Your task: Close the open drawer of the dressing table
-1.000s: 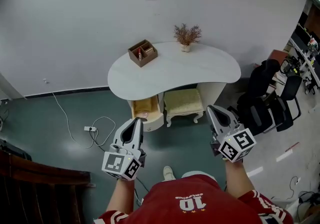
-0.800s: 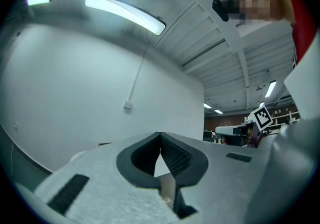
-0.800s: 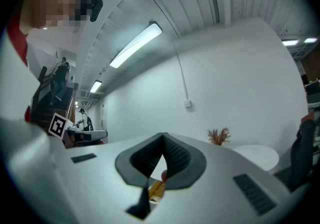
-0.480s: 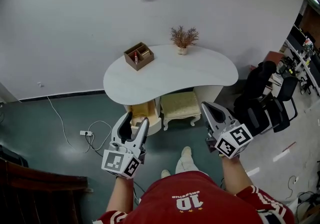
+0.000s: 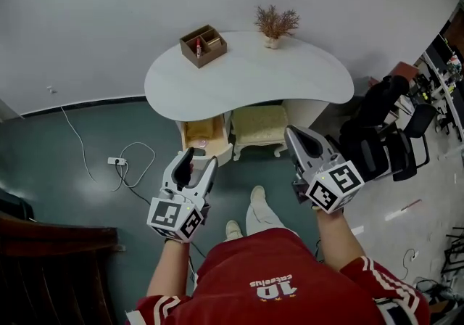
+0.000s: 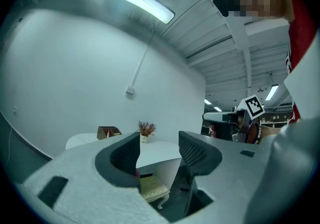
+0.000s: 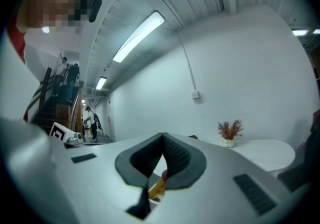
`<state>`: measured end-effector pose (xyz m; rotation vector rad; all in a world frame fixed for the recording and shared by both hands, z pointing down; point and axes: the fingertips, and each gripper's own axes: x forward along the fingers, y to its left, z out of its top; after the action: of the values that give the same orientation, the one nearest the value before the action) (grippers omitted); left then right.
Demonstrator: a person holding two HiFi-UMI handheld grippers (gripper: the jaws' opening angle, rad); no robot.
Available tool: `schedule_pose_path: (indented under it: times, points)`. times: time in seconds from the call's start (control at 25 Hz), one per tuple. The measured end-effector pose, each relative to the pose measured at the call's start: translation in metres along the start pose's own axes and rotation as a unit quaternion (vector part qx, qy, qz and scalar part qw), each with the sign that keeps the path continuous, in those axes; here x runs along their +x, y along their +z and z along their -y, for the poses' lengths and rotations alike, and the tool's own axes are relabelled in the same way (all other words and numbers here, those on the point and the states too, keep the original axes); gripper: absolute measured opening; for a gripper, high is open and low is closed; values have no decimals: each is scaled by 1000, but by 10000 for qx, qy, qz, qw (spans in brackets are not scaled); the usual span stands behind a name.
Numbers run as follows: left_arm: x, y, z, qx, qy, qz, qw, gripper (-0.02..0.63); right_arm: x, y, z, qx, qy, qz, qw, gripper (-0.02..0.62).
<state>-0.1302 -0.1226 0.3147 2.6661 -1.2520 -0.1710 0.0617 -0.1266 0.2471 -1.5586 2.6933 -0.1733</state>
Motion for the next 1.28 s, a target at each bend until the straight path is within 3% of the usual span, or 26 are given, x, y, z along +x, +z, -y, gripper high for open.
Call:
schedule_pose_path:
  times: [0.24,0.4,0.76,1.04,1.28]
  points:
    - [3,-70,-37,-87,496,-683,9964,236,21,-36,10,23,156,-352,9993,5]
    - [8,-116,-58,-79,627,-1166,9912,236,41,-75,22,120,142,-576,9982,5]
    - [20,-225,-100,-298,1000,-1980,9746,238,76,-180,32,481,320,-1399,9885,5]
    - [26,-302,-114,-380,1071,-2466,9624,238,86,-223,45,636,363,-1806,9808,5]
    - [35,-369,-133,-557,1257,-3015,9435,250,101,-258,64,636,429,-2137,9739,5]
